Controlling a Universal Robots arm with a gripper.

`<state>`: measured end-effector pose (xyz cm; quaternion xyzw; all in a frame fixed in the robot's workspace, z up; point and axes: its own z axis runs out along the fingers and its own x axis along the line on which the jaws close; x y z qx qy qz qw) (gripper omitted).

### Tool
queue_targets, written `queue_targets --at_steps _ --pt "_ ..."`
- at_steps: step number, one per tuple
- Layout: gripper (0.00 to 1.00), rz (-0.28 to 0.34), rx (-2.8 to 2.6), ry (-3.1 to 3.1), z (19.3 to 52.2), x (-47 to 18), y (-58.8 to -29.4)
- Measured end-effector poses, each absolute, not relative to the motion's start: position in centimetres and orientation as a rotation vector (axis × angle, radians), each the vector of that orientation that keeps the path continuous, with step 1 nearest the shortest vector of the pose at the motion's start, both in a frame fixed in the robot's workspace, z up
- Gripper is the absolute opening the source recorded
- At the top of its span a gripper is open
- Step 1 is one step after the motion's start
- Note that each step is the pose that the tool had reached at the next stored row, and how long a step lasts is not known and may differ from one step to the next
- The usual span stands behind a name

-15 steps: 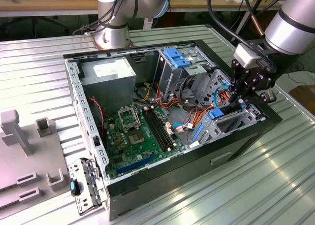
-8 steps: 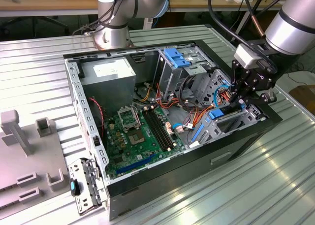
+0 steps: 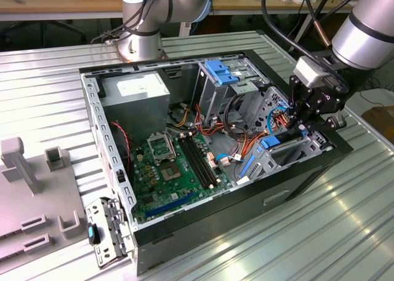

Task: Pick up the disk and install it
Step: 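Insert the first disk wire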

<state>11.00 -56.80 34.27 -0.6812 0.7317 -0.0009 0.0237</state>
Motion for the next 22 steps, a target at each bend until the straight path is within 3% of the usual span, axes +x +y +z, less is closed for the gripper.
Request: queue_targets --at_steps 10,11,17,18,20,22 --pt "0.18 0.004 -2.108 2.265 33.5 11.0 -56.8" --pt "0.25 0.003 -2.109 2.265 34.0 11.0 -56.8" --pt "0.25 0.002 -2.109 2.266 35.2 11.0 -56.8" --pt "0.16 0.002 -2.109 2.266 35.2 11.0 -56.8" --pt "0.11 0.001 -2.109 2.266 35.2 11.0 -56.8" --pt "0.11 0.001 -2.109 2.266 35.2 11.0 -56.8"
